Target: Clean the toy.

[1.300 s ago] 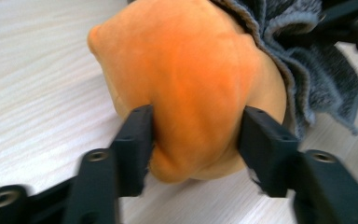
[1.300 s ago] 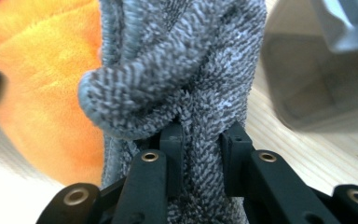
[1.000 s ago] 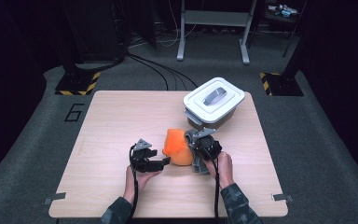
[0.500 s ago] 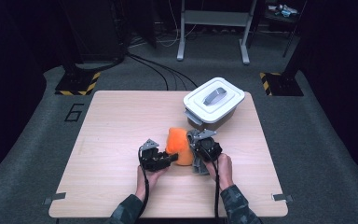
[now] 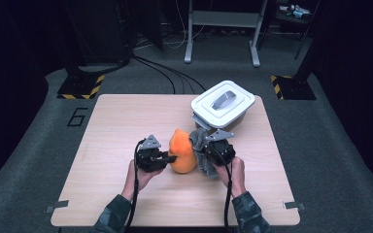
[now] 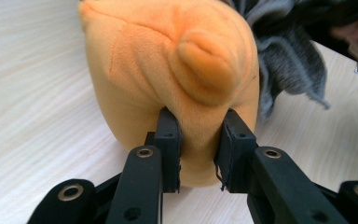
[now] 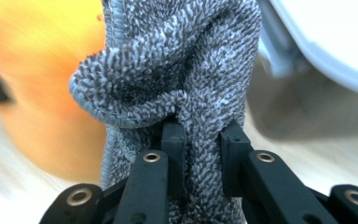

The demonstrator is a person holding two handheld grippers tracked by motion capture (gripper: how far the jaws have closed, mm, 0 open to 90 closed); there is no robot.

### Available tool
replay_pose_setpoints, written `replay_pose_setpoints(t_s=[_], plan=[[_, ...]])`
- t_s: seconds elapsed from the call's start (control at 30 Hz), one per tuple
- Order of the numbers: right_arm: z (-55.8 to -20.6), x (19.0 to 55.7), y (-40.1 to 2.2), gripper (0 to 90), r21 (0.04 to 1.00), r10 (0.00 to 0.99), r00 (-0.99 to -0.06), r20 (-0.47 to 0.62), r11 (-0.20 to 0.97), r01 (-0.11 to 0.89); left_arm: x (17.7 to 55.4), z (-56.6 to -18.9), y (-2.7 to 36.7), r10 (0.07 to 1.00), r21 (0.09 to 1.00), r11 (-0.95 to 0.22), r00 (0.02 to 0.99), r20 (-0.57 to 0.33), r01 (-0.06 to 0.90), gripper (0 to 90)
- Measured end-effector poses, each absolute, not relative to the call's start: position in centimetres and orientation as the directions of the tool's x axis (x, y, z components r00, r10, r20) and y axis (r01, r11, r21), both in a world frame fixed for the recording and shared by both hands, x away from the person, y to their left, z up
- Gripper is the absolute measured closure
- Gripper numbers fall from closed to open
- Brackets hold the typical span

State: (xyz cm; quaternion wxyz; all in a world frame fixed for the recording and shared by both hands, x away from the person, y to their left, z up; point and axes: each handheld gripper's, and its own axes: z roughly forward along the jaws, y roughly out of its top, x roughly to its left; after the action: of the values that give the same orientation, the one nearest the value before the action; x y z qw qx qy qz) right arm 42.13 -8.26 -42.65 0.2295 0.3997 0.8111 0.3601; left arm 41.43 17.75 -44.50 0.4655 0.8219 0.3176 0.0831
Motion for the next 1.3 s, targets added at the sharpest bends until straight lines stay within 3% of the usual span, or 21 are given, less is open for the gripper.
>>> replay_pose_setpoints(t_s=[0.13,0.23,0.3,0.37,0.4,0.53,0.6,0.73,0.93,1.03,1.1,1.2,1.23,1.3], plan=[[-42.6,42.1,-6.4,76.4,0.758,0.787,-0.611,-0.084,0.448,0.474,41.7,-45.3,17.5,0.597,0.808,-0.368,0.783,-0.174,0.460,69.6],[-44.1,42.6,-6.4,76.8,0.755,0.798,-0.600,-0.047,0.422,0.502,41.2,-46.1,17.2,0.644,0.820,-0.289,0.734,-0.215,0.493,52.9],[-44.5,42.9,-7.0,76.8,0.753,0.802,-0.597,-0.024,0.408,0.517,40.8,-46.5,16.9,0.697,0.826,-0.221,0.676,-0.238,0.519,35.9],[-44.6,43.0,-7.1,76.9,0.748,0.808,-0.588,-0.021,0.403,0.528,40.6,-47.0,16.0,0.721,0.829,-0.198,0.650,-0.238,0.523,29.0],[-44.6,42.9,-7.0,76.8,0.741,0.813,-0.582,-0.026,0.407,0.535,40.2,-47.4,15.5,0.728,0.836,-0.177,0.641,-0.243,0.519,31.3],[-45.1,42.7,-7.1,76.8,0.733,0.819,-0.572,-0.034,0.410,0.543,39.6,-48.2,14.8,0.736,0.852,-0.156,0.634,-0.237,0.500,56.2],[-44.8,42.8,-7.4,76.7,0.716,0.813,-0.580,-0.050,0.434,0.547,39.6,-48.0,15.0,0.726,0.856,-0.172,0.649,-0.225,0.488,63.7],[-42.5,42.4,-8.1,76.8,0.732,0.813,-0.578,-0.074,0.438,0.522,39.3,-48.2,15.1,0.706,0.856,-0.186,0.672,-0.226,0.482,67.4],[-37.8,42.5,-6.2,76.7,0.760,0.762,-0.641,-0.094,0.471,0.449,38.9,-47.9,14.3,0.656,0.863,-0.259,0.735,-0.173,0.434,67.9],[-39.4,43.5,-4.2,76.9,0.694,0.726,-0.672,-0.149,0.560,0.452,38.8,-48.3,14.2,0.661,0.866,-0.258,0.732,-0.165,0.429,66.7],[-40.4,43.8,-4.1,77.2,0.689,0.741,-0.660,-0.126,0.544,0.480,38.6,-48.4,14.4,0.667,0.866,-0.266,0.730,-0.152,0.424,59.5],[-41.3,43.8,-4.7,77.3,0.697,0.760,-0.641,-0.106,0.517,0.497,37.9,-48.6,13.9,0.715,0.871,-0.246,0.686,-0.133,0.425,37.1],[-41.4,43.8,-4.8,77.3,0.694,0.764,-0.636,-0.109,0.517,0.502,37.9,-48.7,13.6,0.724,0.871,-0.256,0.681,-0.115,0.419,34.1],[-41.5,43.7,-5.0,77.4,0.692,0.764,-0.635,-0.114,0.519,0.501,37.9,-49.2,13.3,0.721,0.876,-0.240,0.681,-0.128,0.419,42.3]])
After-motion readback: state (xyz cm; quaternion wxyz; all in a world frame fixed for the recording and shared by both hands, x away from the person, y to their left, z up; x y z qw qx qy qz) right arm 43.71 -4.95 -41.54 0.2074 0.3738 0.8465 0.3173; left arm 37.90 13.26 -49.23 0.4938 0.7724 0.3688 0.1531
